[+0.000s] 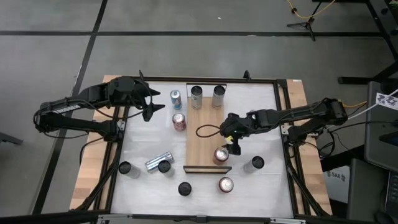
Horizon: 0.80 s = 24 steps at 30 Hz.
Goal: Place canned beverage on shelf
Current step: Put the red black soda can on the shelf
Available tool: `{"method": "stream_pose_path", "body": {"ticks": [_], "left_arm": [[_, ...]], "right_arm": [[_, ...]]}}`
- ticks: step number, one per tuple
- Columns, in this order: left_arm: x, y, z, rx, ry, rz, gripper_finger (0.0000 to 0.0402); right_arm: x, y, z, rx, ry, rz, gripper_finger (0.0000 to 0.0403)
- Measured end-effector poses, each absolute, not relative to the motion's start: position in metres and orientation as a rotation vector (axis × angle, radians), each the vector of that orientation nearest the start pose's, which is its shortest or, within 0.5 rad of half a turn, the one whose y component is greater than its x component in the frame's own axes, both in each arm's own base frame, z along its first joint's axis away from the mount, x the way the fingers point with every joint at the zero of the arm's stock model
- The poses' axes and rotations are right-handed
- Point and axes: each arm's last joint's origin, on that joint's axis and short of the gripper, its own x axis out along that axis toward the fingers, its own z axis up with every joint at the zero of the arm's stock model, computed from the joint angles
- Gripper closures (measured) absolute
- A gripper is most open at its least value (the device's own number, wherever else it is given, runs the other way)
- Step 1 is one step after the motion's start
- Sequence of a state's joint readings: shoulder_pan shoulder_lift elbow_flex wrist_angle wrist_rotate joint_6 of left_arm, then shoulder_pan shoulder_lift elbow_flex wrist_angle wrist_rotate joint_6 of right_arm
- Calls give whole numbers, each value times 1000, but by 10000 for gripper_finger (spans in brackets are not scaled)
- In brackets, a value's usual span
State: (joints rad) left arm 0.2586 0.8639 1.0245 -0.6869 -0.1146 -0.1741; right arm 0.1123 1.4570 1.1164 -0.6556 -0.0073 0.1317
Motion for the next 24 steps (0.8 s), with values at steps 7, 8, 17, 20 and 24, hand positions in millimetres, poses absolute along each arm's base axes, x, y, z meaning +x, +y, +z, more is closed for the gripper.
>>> {"method": "stream_pose_path", "body": {"ticks": [7, 8, 17, 20, 24], "left_arm": [[158, 45, 354, -206, 495, 410, 88], [158, 45, 354, -207, 495, 410, 88], [158, 45, 354, -206, 495, 410, 88], [158, 45, 354, -206, 495, 410, 88], [158, 45, 354, -207, 495, 410, 88]], "right_arm": [[290, 33, 258, 94, 1025, 42, 17], [289, 33, 258, 93, 1034, 41, 17], [284, 34, 255, 116, 1098, 87, 17], [284, 37, 255, 132, 1102, 128, 17], [283, 45, 255, 95, 1102, 158, 17]]}}
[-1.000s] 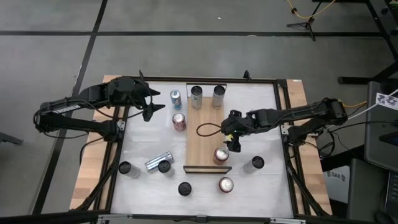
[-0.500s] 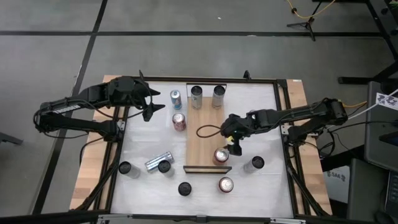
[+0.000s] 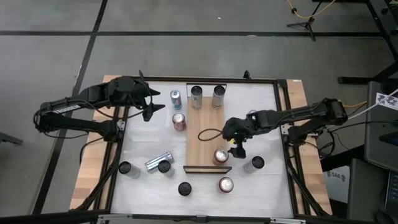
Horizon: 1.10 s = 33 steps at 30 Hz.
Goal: Place canned beverage on shelf
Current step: Put the red black soda can on the shelf, then put the red black soda can on the shelf aligned with the other red black soda can
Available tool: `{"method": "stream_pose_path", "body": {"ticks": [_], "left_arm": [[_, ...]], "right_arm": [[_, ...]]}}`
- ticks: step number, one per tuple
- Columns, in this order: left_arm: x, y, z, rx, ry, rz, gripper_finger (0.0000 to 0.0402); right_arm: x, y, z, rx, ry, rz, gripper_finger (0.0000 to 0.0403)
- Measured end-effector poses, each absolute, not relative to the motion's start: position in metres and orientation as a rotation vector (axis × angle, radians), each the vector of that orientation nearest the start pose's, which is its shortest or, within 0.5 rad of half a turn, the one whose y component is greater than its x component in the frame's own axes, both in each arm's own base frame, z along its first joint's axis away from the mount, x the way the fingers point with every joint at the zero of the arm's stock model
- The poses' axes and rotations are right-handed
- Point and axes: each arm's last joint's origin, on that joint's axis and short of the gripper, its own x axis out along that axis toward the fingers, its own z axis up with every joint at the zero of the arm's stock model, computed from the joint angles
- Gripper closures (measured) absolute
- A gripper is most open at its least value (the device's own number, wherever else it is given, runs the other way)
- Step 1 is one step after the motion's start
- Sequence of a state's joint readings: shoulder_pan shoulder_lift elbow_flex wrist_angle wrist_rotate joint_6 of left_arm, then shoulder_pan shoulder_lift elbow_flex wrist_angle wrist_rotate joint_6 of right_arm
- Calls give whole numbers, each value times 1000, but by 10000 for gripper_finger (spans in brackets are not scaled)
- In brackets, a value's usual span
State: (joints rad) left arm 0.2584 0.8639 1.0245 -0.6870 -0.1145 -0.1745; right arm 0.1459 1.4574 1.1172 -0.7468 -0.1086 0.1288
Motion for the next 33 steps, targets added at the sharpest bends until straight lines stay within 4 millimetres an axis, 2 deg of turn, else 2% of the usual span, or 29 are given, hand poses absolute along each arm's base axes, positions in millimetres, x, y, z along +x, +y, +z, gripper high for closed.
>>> {"method": "stream_pose_path", "body": {"ticks": [9, 17, 23, 33], "left_arm": [[158, 45, 354, -206, 495, 410, 88], [158, 45, 354, -206, 495, 410, 88], [158, 45, 354, -207, 495, 410, 88], [158, 45, 354, -207, 495, 410, 88]], "right_arm": [[279, 62, 255, 37, 1104, 194, 17], [277, 60, 255, 10, 1118, 149, 17], [270, 56, 258, -40, 1203, 82, 17], [271, 57, 289, -32, 1187, 74, 17]]}}
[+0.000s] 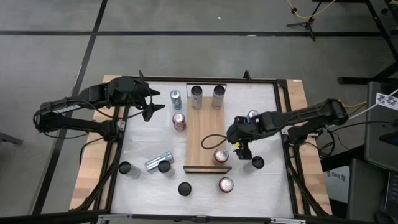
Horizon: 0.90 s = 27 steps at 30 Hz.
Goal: Place canned beverage on shelf
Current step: Put the red black soda can on the shelf aligned with the other red black soda can
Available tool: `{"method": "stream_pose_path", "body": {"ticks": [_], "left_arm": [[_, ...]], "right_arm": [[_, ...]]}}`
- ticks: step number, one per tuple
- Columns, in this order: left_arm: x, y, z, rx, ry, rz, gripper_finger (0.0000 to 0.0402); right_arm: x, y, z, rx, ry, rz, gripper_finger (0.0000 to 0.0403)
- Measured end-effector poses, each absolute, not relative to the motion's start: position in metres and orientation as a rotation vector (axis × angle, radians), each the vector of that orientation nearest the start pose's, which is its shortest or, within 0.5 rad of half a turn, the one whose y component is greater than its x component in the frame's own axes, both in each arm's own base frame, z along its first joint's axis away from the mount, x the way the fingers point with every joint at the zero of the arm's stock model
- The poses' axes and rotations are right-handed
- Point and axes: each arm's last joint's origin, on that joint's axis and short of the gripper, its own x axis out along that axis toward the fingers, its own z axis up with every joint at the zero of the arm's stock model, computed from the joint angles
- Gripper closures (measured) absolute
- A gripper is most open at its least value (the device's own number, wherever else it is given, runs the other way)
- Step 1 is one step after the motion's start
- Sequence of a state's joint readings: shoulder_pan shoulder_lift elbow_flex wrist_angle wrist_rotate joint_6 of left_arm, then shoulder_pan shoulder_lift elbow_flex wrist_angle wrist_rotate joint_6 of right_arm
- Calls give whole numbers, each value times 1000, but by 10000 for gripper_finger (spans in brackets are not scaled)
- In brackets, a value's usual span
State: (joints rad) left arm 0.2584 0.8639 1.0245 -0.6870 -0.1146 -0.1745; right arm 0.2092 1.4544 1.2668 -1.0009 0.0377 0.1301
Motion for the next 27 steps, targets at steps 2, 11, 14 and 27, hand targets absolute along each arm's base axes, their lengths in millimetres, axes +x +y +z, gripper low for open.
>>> {"method": "stream_pose_path", "body": {"ticks": [2, 11, 14, 27], "left_arm": [[158, 45, 354, -207, 495, 410, 88], [158, 45, 354, -209, 494, 410, 88], [158, 45, 354, -208, 495, 410, 88], [158, 45, 354, -207, 495, 410, 88]], "right_arm": [[272, 57, 297, -11, 1181, 65, 17], [264, 57, 342, 199, 1189, -1, 17], [263, 63, 355, 317, 1166, -1, 17], [250, 119, 372, 686, 1138, -71, 17]]}}
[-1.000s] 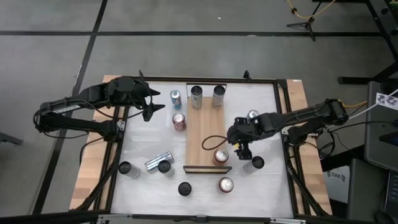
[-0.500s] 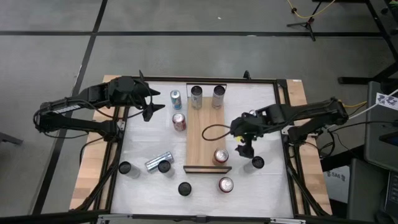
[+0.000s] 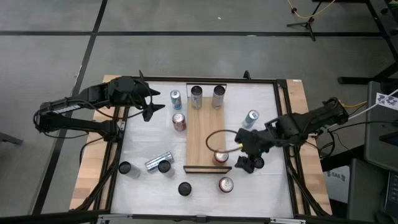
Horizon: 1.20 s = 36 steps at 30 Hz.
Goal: Place canned beverage on shelf
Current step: Put the red black soda can on the shelf aligned with the other red black soda can
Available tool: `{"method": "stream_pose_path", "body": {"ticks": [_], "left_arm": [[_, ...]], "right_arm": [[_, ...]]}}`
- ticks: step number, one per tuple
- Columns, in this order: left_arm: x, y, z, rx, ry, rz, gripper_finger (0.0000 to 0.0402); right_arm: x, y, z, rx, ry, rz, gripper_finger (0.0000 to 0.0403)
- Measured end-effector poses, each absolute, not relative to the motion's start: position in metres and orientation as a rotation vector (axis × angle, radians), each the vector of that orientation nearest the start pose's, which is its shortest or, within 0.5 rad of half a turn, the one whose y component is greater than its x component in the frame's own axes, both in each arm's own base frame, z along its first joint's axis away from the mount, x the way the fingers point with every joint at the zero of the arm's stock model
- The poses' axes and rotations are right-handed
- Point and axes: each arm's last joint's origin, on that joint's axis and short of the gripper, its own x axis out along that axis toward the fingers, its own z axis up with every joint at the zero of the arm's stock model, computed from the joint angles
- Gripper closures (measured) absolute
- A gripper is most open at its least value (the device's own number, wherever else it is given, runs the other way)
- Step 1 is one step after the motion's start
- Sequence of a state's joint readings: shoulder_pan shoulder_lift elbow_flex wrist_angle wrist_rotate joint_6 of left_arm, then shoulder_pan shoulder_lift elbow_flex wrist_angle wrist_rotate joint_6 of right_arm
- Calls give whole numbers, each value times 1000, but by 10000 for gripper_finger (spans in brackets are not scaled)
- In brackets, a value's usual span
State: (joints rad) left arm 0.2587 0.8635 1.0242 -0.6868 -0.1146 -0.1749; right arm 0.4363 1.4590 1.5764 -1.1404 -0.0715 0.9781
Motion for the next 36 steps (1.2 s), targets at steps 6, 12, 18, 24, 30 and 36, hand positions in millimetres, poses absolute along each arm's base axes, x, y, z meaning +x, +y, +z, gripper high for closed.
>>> {"method": "stream_pose_path", "body": {"ticks": [6, 12, 18, 24, 30, 36], "left_arm": [[158, 45, 354, -206, 495, 410, 88], [158, 45, 354, -207, 495, 410, 88], [158, 45, 354, -207, 494, 410, 88], [158, 45, 354, -207, 495, 410, 88], [158, 45, 354, -208, 495, 410, 88], [158, 45, 354, -207, 495, 410, 88]], "right_arm": [[245, 148, 378, 729, 1082, 31, 17], [249, 168, 384, 779, 948, 83, 17], [259, 182, 372, 792, 920, 3, 17], [273, 198, 346, 782, 981, -67, 17], [285, 206, 320, 744, 1048, -149, 17], [290, 207, 301, 670, 1084, -253, 17]]}}
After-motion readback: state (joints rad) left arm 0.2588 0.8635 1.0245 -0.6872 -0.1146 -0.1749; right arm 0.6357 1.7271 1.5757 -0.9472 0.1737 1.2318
